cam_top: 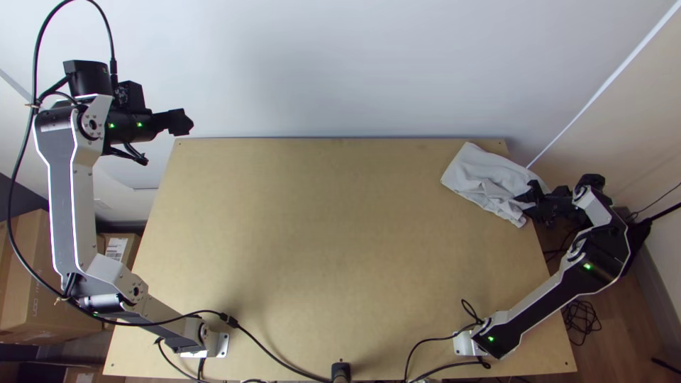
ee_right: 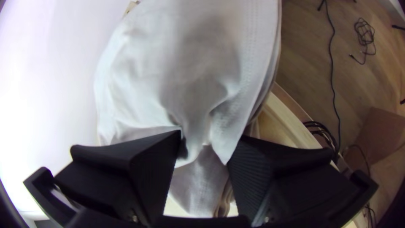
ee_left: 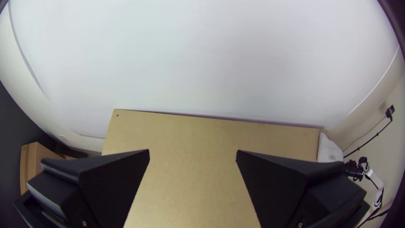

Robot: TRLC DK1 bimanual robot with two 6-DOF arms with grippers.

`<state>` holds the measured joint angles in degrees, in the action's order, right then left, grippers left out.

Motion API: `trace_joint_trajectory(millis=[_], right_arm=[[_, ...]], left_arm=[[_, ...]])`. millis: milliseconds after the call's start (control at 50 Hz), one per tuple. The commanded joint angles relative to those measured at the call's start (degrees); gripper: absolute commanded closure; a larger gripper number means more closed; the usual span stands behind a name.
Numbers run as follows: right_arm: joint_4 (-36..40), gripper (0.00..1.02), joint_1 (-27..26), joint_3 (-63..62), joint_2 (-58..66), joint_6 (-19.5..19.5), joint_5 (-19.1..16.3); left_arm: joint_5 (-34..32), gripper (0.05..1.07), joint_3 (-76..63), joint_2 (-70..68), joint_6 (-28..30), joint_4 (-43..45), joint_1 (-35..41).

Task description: Fold the t-shirt

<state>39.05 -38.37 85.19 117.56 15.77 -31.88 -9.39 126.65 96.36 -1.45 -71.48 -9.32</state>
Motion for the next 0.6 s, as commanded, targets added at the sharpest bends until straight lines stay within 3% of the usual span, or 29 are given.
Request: trace_joint_trajectory(millis=[0, 60, 160, 280, 420, 580], right_arm=[[0.24, 0.27, 0.75, -2.04, -3.39, -3.03, 0.5], [0.24, 0.1, 0.93, -1.69, -4.71, -2.76, 0.77], [-0.11, 0.06, 1.98, -1.34, -8.57, -2.5, 6.39], [-1.96, 0.06, 4.36, -2.66, -14.29, -2.06, 13.77], [0.33, 0.06, 6.47, -2.57, -18.24, 0.49, 15.44], [8.5, 0.06, 7.34, -0.46, -19.65, 4.36, 17.38]], left_arm=[[-0.37, 0.09, 0.79, -1.43, -0.04, 0.12, 0.53], [-0.37, 0.09, 0.79, -1.61, -0.04, 0.12, 0.97], [-0.37, 0.09, 0.79, -2.23, -0.04, 0.12, 0.88], [-0.37, 0.09, 0.62, -2.75, -0.04, -0.15, 0.27], [-0.37, 0.09, 0.62, -3.28, 0.05, -0.15, 0.01], [-0.37, 0.09, 0.18, -3.9, -0.48, -0.15, 0.01]])
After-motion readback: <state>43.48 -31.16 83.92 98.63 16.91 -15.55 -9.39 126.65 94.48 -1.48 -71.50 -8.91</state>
